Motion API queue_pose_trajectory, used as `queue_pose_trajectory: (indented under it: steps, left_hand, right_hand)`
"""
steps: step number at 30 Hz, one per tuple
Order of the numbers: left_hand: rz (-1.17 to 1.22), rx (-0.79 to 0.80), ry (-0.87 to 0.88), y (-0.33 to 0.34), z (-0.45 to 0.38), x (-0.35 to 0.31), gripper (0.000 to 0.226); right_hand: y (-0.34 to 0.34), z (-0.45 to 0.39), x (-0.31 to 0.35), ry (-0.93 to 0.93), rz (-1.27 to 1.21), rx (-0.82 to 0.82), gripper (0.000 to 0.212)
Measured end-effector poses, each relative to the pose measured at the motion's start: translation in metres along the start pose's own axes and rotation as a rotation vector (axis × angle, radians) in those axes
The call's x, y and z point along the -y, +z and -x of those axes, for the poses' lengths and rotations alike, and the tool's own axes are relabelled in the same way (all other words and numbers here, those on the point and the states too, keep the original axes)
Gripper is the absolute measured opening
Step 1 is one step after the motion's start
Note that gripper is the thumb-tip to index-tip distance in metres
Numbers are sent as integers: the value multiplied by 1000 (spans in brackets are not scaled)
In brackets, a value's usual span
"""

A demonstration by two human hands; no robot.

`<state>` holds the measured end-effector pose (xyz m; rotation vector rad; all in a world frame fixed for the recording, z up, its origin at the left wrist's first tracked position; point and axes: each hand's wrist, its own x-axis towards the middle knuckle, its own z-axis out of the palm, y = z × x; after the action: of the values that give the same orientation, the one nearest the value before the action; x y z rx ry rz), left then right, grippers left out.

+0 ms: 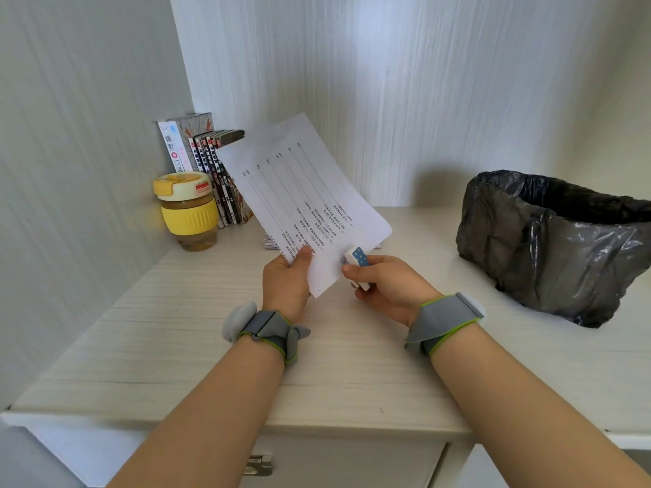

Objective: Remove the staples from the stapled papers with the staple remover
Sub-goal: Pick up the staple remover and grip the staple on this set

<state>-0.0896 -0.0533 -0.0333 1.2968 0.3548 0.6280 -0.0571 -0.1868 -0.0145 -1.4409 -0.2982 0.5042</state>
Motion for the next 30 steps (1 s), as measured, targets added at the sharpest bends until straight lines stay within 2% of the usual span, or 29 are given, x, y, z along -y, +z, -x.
queue_pose_trajectory:
  steps: [9,12,18,26,30]
  left_hand:
    - [42,19,-26,0,2,-2,13]
    - [65,26,-30,1,2,-2,11]
    - [55,19,-21,3,2,1,12]
    - [58,18,-33,5,2,2,6]
    - [38,19,-35,7,5,-1,16]
  right_hand:
    - [8,3,2,134,-186,91,15]
    - [8,3,0,142,-198,128,11]
    - [7,2,-2,196,-203,205,21]
    - [5,3,-1,247,-242,239,15]
    - [5,2,-2,255,-229,239,13]
